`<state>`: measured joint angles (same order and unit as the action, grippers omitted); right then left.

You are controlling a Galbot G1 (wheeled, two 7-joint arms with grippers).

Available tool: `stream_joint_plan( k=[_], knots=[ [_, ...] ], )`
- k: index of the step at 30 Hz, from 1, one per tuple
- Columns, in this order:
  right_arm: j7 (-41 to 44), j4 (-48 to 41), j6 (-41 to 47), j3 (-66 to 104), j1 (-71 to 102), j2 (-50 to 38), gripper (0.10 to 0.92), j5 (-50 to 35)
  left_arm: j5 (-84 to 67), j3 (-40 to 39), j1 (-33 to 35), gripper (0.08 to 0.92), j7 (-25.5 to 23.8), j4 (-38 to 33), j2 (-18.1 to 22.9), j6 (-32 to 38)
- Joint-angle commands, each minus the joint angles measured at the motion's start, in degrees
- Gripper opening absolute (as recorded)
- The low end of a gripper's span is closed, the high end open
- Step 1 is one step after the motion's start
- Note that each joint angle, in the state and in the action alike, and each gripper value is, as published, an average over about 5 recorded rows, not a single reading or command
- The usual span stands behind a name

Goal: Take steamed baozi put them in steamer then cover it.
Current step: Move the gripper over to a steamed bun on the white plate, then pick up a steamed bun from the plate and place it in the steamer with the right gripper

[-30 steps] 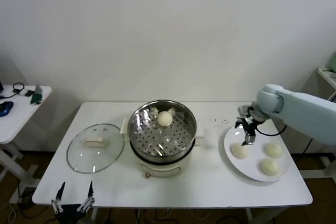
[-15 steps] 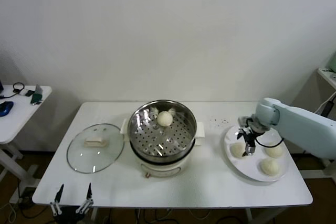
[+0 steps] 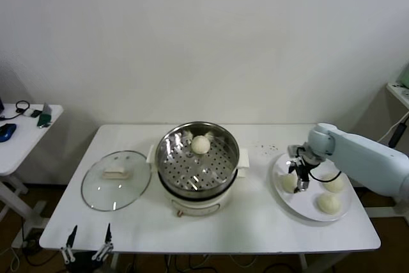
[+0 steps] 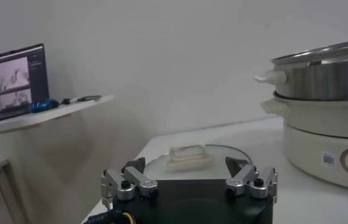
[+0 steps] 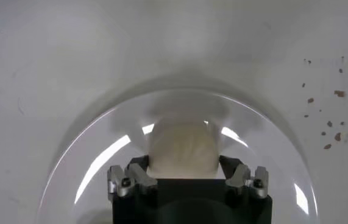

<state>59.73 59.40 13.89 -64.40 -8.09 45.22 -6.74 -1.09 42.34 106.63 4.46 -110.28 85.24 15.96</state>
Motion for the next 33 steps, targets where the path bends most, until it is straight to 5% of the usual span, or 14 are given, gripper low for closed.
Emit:
stream_joint_plan(
  k=[1, 13, 22, 33],
  knots=[
    [0.14, -0.78, 0.16, 0.55, 0.39, 0.11, 0.736, -0.67, -0.08, 0.03, 0.06, 0.823, 0.40, -0.06, -0.01, -0.11],
    [-0.60, 3.50, 2.47, -13.19, -20.67, 0.61, 0.722, -16.70, -0.29, -0.08, 0.40, 0.823, 0.84, -0.58, -0.01, -0.45],
    [-1.12, 5.77, 5.36, -22.58, -39.79, 9.16, 0.721, -33.04, 0.03, -1.02, 0.59, 0.823, 0.68, -1.54, -0.02, -0.49],
    [-4.32, 9.54, 9.56, -24.27, -42.98, 23.20, 0.726, -44.83, 1.68, -2.17, 1.23, 0.823, 0.67, -3.18, -0.32, -1.87]
  ],
)
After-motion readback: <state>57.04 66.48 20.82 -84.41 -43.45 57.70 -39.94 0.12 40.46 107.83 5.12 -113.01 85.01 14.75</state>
